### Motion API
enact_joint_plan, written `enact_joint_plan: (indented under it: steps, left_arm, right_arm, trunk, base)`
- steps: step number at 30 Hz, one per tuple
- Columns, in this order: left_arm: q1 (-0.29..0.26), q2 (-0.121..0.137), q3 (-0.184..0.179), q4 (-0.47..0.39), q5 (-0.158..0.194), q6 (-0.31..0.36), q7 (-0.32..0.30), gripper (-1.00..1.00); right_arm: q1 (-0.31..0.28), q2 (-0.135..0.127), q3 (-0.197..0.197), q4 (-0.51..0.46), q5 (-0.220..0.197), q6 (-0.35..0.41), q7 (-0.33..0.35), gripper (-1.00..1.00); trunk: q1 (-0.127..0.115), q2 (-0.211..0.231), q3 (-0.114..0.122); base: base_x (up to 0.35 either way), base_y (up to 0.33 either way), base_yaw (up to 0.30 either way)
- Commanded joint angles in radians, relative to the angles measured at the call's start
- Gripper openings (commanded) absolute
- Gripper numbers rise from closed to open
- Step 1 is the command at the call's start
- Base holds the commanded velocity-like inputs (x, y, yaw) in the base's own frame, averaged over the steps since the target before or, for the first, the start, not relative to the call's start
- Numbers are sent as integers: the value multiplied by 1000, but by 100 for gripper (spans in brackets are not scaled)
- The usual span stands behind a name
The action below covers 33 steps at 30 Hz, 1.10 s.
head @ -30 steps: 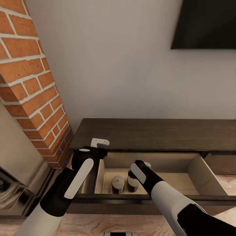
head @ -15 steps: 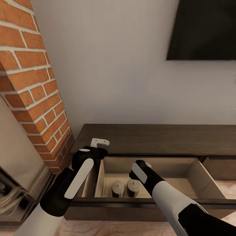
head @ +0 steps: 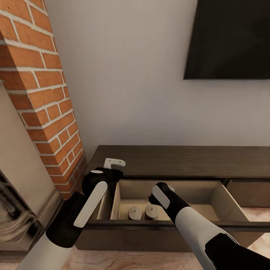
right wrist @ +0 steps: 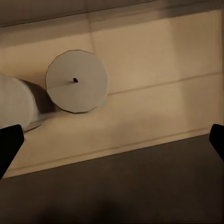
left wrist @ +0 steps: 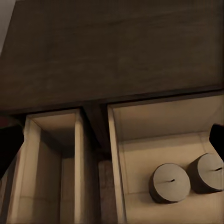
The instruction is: Place each of the two pumpkins and all three candles from the living room inside a cabinet in the living room (use any cabinet), then make sure every cabinet is closed, and position the cauldron so it is next to a table in the living room.
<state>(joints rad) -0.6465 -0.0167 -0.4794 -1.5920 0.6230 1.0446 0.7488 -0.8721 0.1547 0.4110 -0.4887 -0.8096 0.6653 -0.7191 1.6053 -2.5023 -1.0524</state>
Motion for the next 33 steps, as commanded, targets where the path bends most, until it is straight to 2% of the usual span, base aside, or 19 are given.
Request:
enact_joint_plan:
  steps: [1, 6, 11, 12, 14, 19, 33]
  left_arm:
    - [-1, 0, -1, -1, 10, 3, 10, 100]
    - [-1, 0, -1, 0, 9, 3, 10, 100]
    - [-1, 0, -1, 0, 8, 3, 10, 100]
    - [-1, 0, -2, 0, 8, 3, 10, 100]
    - [-1, 0, -2, 0, 8, 3, 10, 100]
    - [-1, 0, -2, 0, 7, 3, 10, 100]
    - [-1, 0, -2, 0, 5, 3, 10, 100]
  right_arm:
    - [-1, -1, 6, -3, -9, 2, -8, 100]
    - [2, -1, 8, -40, -9, -5, -8, 100]
    - [19, -5, 10, -262, -6, 1, -17, 100]
    - [48, -11, 10, -335, -6, 4, -21, 100]
    - [67, -14, 10, -373, -6, 7, -23, 100]
    - [83, -16, 10, -405, -7, 10, -23, 100]
    - [87, -17, 11, -413, -8, 11, -23, 100]
  trunk:
    - [-1, 0, 3]
    - [-3, 1, 22]
    - [-5, 2, 42]
    - [-8, 7, 45]
    - [-15, 21, 51]
    - [-34, 56, 67]
    - [-88, 154, 111]
  base:
    - [-18, 0, 0]
    - [-7, 0, 0]
    - [-1, 0, 0]
    - [0, 0, 0]
    - [0, 0, 0]
    - [0, 0, 0]
    - [0, 0, 0]
